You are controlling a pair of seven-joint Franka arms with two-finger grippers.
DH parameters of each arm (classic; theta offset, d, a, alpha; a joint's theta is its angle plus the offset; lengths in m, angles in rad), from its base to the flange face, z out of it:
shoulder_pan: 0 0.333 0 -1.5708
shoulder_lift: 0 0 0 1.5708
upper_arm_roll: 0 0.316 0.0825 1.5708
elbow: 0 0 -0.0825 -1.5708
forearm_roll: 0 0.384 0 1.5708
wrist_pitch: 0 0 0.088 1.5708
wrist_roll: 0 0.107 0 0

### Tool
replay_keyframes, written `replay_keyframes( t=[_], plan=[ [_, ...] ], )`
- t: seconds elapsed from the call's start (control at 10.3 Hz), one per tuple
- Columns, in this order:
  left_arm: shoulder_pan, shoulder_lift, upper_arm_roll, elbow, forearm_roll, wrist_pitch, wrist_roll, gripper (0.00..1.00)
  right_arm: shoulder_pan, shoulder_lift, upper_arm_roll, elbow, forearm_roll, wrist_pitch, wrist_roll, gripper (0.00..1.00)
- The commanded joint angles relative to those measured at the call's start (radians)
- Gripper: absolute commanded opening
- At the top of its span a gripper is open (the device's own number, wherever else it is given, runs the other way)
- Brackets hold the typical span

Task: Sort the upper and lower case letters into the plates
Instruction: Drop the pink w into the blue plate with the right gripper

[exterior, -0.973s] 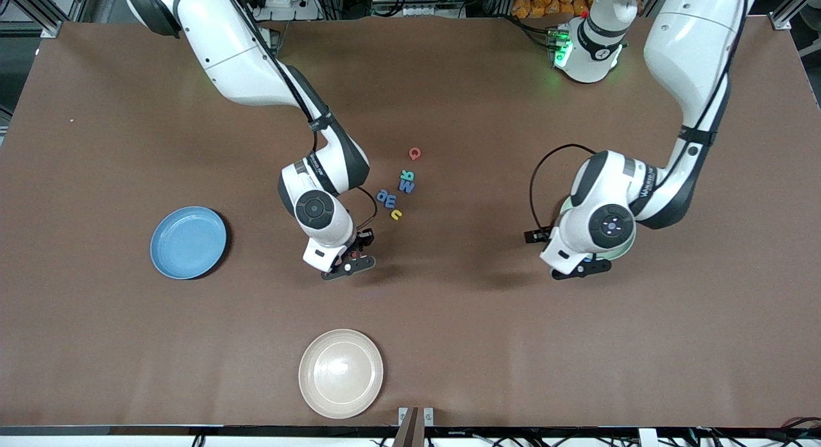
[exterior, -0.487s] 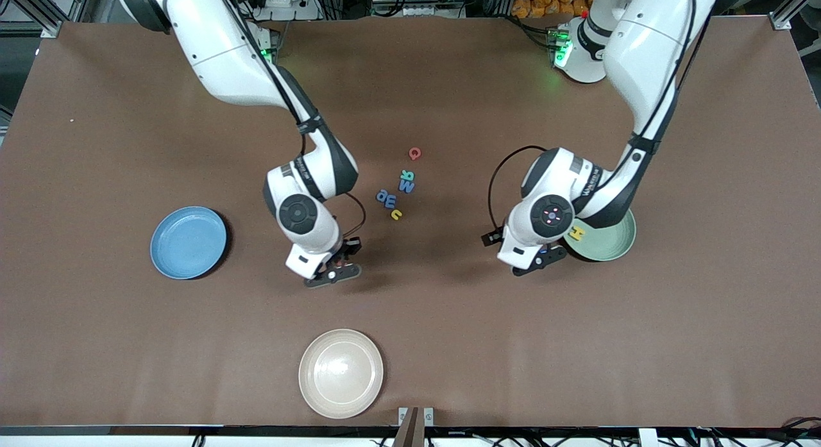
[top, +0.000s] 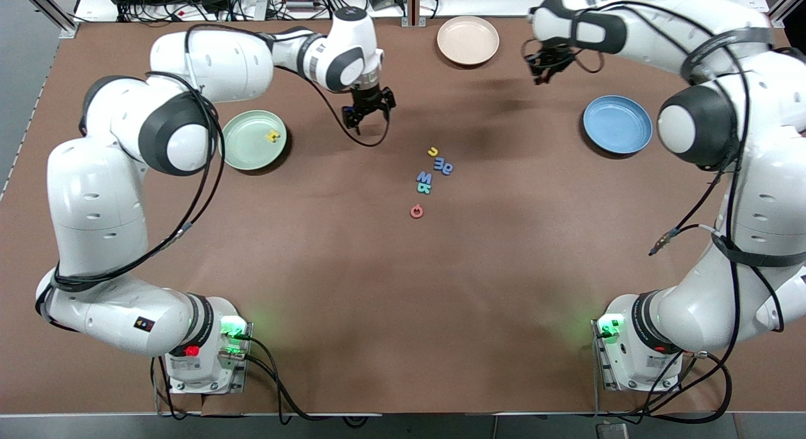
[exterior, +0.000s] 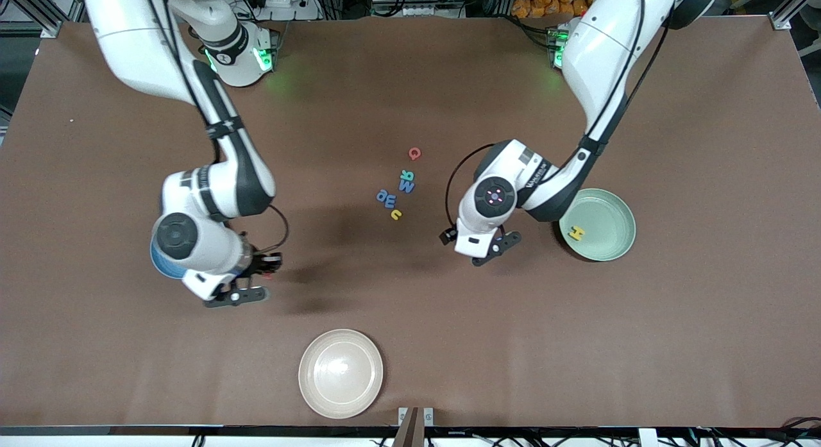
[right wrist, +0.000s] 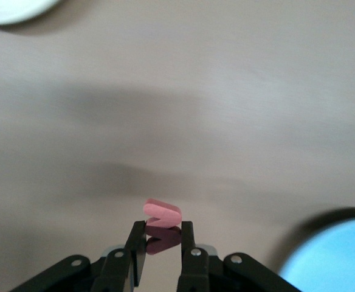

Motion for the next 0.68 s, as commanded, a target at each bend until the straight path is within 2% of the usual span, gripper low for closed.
replay_keyframes(
  t=[0.0, 0.19, 0.39, 0.49, 0.58],
  plan=[
    [-0.109, 0.033, 0.051, 0.060, -0.010, 0.017, -0.118, 1.00, -0.105, -0.106, 0.016, -0.157, -0.042, 0.017, -0.159, 0.00],
    [-0.175, 0.026, 0.070, 0.062, -0.005, 0.019, -0.166, 1.00, -0.213, -0.114, 0.016, -0.180, -0.045, 0.005, -0.341, 0.00],
    [-0.215, 0.006, 0.072, 0.056, 0.048, 0.017, -0.151, 1.00, -0.257, -0.120, 0.016, -0.252, -0.045, 0.000, -0.440, 0.00],
    [-0.217, 0.001, 0.061, 0.045, 0.116, 0.012, -0.133, 1.00, -0.264, -0.123, 0.016, -0.261, -0.045, -0.009, -0.437, 0.45],
    [-0.221, -0.016, 0.040, 0.021, 0.134, -0.004, -0.061, 1.00, -0.264, -0.123, 0.016, -0.257, -0.045, -0.020, -0.429, 0.99]
  ],
)
